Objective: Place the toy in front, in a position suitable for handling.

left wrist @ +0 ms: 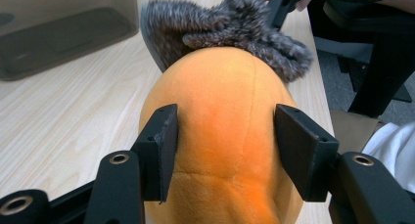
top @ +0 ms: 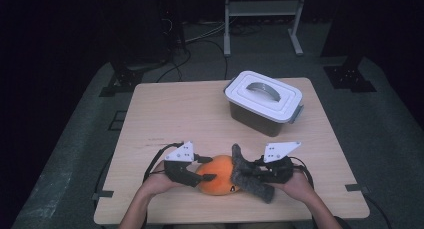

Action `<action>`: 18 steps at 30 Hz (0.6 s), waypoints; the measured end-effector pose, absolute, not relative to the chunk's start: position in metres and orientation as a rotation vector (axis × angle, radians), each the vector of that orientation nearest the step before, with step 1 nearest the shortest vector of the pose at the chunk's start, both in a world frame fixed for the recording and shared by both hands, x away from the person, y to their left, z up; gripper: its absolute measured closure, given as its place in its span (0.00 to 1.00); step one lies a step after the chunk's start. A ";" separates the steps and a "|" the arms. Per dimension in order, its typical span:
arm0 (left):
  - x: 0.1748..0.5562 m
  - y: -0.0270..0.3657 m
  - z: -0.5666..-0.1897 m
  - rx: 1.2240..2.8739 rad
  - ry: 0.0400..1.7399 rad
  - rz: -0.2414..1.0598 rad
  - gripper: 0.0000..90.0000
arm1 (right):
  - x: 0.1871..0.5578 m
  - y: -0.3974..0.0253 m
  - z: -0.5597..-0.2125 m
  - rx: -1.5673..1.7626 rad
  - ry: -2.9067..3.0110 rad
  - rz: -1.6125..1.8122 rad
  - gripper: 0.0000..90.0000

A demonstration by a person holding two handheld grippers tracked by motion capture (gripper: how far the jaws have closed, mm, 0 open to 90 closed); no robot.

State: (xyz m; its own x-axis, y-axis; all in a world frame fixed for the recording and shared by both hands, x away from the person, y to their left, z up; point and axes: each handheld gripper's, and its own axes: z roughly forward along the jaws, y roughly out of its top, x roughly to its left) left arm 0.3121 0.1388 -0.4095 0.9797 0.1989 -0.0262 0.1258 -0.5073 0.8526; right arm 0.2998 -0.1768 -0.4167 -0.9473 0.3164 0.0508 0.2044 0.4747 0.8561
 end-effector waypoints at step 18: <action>0.306 0.134 -0.410 2.114 0.151 0.054 0.47 | 0.299 -0.175 -0.415 0.454 2.595 1.570 0.82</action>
State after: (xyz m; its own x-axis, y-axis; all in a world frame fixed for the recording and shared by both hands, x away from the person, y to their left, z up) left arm 0.3064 0.1342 -0.4097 0.9913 0.1297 -0.0221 0.0864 -0.5142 0.8533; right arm 0.2995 -0.1749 -0.4148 -0.9533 0.2888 0.0882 0.2122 0.4329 0.8761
